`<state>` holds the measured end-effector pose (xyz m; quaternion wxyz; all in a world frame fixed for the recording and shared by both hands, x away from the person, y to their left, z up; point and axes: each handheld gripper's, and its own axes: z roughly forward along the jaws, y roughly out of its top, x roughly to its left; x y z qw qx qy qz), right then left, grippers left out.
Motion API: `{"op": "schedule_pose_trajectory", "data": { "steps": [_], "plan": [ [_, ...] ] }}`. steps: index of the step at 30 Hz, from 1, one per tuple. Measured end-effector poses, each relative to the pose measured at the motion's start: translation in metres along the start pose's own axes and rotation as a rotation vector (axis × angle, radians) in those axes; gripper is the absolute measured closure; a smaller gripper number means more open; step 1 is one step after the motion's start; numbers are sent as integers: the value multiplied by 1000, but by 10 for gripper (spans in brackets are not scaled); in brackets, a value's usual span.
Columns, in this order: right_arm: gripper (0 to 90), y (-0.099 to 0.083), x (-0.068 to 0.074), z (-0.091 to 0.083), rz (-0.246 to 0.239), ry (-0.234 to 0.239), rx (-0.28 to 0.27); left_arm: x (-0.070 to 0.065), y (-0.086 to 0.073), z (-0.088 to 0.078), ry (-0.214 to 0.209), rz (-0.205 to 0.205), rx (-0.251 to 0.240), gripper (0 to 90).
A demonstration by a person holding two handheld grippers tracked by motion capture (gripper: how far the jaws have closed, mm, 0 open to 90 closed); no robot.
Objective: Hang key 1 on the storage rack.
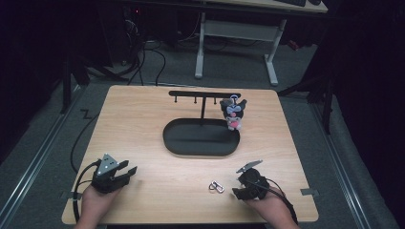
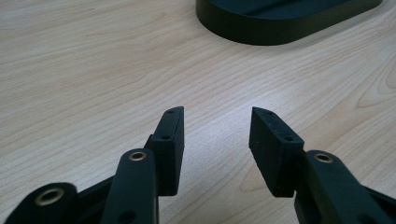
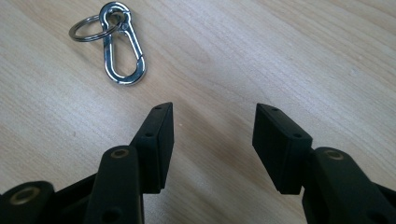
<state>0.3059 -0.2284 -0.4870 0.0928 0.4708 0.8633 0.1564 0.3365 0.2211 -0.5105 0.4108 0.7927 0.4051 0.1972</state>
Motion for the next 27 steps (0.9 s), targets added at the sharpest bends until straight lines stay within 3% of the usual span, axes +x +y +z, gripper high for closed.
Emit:
{"op": "schedule_pose_trajectory", "data": {
  "steps": [14, 17, 22, 23, 27],
  "plan": [
    [464, 18, 1, 0, -59, 21, 129, 0, -1, 1, -9, 3, 13, 531],
    [453, 23, 3, 0, -125, 12, 169, -1, -1, 2, -12, 4, 17, 530],
    [444, 28, 7, -3, -148, -4, 180, -2, -1, 2, -15, 7, 17, 530],
    [438, 31, 11, -4, -177, -8, 182, -1, -1, 2, -17, 13, 24, 530],
    [435, 39, 19, -6, -213, 3, 189, -2, 0, 3, -19, 12, 22, 530]
  ]
}}
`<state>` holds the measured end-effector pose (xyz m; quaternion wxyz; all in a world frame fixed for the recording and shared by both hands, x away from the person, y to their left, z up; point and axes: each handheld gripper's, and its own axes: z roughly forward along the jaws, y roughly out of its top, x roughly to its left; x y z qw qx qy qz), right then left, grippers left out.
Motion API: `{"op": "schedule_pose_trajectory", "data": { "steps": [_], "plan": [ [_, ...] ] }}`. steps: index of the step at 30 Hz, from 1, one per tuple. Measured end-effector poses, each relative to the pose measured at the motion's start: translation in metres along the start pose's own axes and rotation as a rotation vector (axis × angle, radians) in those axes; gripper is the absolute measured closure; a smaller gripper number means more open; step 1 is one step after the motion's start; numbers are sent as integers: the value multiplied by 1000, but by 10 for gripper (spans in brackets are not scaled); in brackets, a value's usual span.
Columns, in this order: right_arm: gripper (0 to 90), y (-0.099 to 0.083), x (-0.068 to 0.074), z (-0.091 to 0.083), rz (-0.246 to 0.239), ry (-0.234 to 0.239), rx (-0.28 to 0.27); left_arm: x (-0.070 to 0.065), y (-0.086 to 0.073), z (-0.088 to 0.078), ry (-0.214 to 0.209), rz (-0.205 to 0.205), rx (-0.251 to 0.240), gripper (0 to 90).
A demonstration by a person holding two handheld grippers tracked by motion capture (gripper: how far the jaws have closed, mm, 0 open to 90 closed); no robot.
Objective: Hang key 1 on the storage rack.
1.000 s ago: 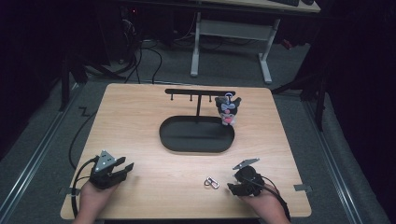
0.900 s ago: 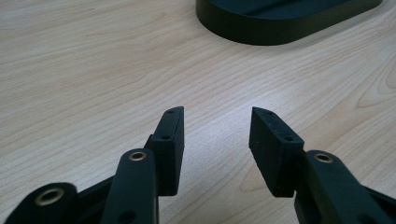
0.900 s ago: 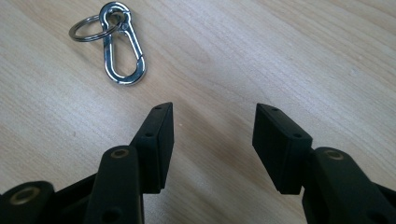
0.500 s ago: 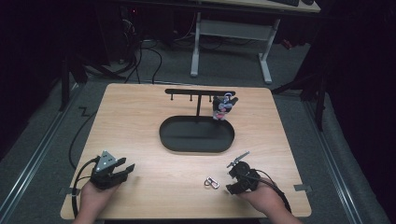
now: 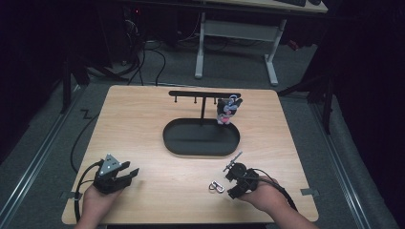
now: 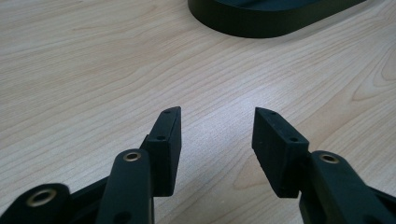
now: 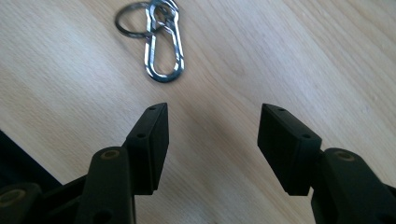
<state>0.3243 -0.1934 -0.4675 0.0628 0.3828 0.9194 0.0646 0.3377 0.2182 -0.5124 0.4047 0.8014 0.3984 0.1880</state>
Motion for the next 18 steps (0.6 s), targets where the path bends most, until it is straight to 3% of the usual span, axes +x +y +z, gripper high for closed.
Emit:
{"op": "schedule_pose_trajectory", "data": {
  "steps": [5, 8, 15, 18],
  "plan": [
    [403, 9, 5, 1, -27, 6, 14, 0, 0, 1, 0, 3, 7, 529],
    [377, 17, 12, 3, -73, 5, 23, 1, 0, 0, -2, -2, 3, 528],
    [417, 29, 22, 9, -109, 17, 39, 2, 0, -1, -7, -5, 1, 527],
    [424, 37, 28, 17, -147, 0, 49, 3, -1, -1, -9, -8, 2, 527]
  ]
}}
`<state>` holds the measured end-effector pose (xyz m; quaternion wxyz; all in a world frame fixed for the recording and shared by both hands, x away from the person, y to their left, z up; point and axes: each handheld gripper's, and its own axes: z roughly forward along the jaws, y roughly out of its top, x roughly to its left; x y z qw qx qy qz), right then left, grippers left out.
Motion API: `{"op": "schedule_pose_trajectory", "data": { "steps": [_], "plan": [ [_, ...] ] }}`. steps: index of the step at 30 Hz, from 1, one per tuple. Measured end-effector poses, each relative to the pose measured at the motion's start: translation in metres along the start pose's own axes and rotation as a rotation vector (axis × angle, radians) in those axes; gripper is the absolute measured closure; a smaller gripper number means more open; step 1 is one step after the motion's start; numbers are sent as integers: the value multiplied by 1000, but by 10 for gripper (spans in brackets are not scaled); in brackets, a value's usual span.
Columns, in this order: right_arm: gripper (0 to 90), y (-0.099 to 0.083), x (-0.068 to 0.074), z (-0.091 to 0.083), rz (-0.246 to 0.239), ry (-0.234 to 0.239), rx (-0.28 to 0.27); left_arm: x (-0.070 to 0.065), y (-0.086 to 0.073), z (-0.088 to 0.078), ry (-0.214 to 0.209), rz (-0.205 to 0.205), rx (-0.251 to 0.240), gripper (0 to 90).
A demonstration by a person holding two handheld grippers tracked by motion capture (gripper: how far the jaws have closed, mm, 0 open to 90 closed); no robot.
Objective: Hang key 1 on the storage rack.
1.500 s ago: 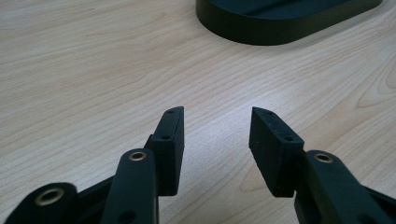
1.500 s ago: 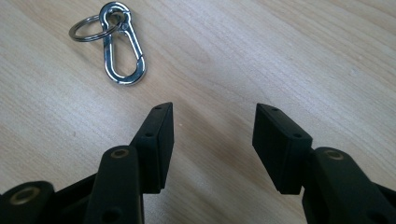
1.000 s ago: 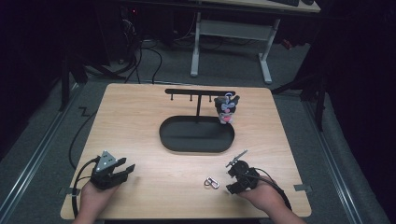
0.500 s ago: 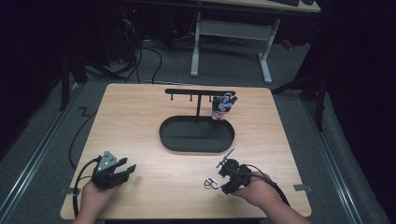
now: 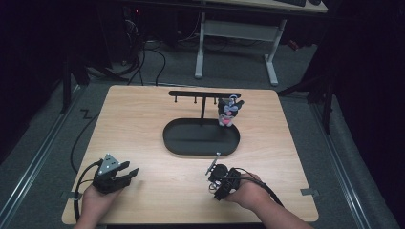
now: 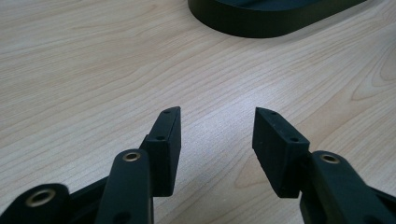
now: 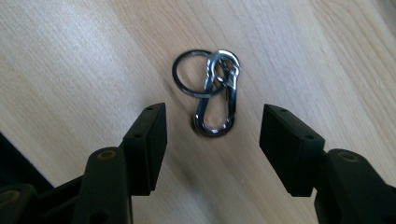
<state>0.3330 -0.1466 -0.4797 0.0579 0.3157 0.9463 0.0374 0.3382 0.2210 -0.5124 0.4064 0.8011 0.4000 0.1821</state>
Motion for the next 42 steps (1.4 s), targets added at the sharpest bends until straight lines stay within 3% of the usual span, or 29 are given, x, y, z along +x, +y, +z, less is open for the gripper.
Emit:
{"op": "schedule_pose_trajectory", "data": {
  "steps": [4, 8, 23, 24, 30, 42],
  "plan": [
    [485, 8, 5, 6, -57, -22, 4, 0, 0, 0, -3, -1, 1, 525],
    [570, 13, 7, 7, -71, -39, 6, 1, 0, 0, -3, -2, -2, 525],
    [789, 18, -3, -3, -40, -53, -22, -1, 1, 0, -11, 8, 1, 525],
    [806, 18, -4, -3, -24, -39, -22, -1, 1, 0, -12, 6, 0, 525],
    [882, 19, -12, -1, -30, -7, -17, 0, 1, 0, -12, 10, 8, 524],
    [894, 21, -18, -6, -35, 71, -10, 1, 1, 0, -13, 5, 5, 523]
  ]
}}
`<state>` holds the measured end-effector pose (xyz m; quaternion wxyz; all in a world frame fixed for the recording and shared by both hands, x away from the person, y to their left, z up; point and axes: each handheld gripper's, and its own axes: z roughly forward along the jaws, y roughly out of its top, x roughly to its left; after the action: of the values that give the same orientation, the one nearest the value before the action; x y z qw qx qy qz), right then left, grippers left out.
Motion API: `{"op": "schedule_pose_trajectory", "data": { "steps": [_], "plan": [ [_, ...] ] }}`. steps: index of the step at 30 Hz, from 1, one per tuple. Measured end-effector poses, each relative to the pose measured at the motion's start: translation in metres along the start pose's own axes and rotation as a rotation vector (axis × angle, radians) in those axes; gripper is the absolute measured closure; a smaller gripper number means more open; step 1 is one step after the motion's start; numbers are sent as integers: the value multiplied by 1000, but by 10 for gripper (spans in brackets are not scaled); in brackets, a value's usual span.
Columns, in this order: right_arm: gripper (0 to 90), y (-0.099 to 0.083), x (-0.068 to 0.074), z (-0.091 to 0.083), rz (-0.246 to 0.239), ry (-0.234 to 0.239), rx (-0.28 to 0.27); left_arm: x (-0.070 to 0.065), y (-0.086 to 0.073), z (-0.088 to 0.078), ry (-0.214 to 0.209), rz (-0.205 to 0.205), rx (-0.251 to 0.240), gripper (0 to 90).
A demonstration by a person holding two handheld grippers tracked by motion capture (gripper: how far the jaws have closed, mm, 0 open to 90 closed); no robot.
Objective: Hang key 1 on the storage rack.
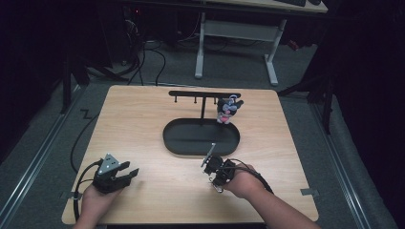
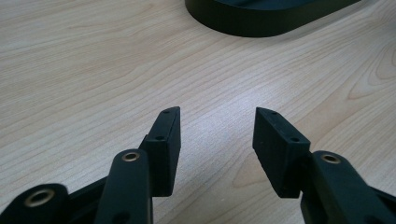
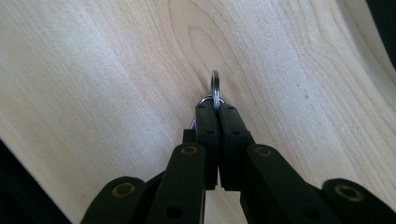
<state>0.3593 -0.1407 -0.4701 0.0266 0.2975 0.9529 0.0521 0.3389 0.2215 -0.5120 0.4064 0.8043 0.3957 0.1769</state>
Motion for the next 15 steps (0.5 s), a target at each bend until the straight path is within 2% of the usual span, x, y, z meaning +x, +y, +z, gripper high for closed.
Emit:
{"op": "schedule_pose_trajectory", "data": {
  "steps": [4, 8, 10, 15],
  "plan": [
    [894, -3, -3, -9, 9, 7, -11, 0, 0, 0, 1, 0, -2, 522],
    [896, -7, -8, -24, 37, 11, -24, -1, 0, 0, 0, 2, -2, 522],
    [896, -11, -10, -36, 48, 4, -32, -1, 0, 1, 0, 3, -1, 522],
    [896, -14, -15, -50, 66, -4, -53, -1, 0, 1, 0, -1, -3, 522]
  ]
}}
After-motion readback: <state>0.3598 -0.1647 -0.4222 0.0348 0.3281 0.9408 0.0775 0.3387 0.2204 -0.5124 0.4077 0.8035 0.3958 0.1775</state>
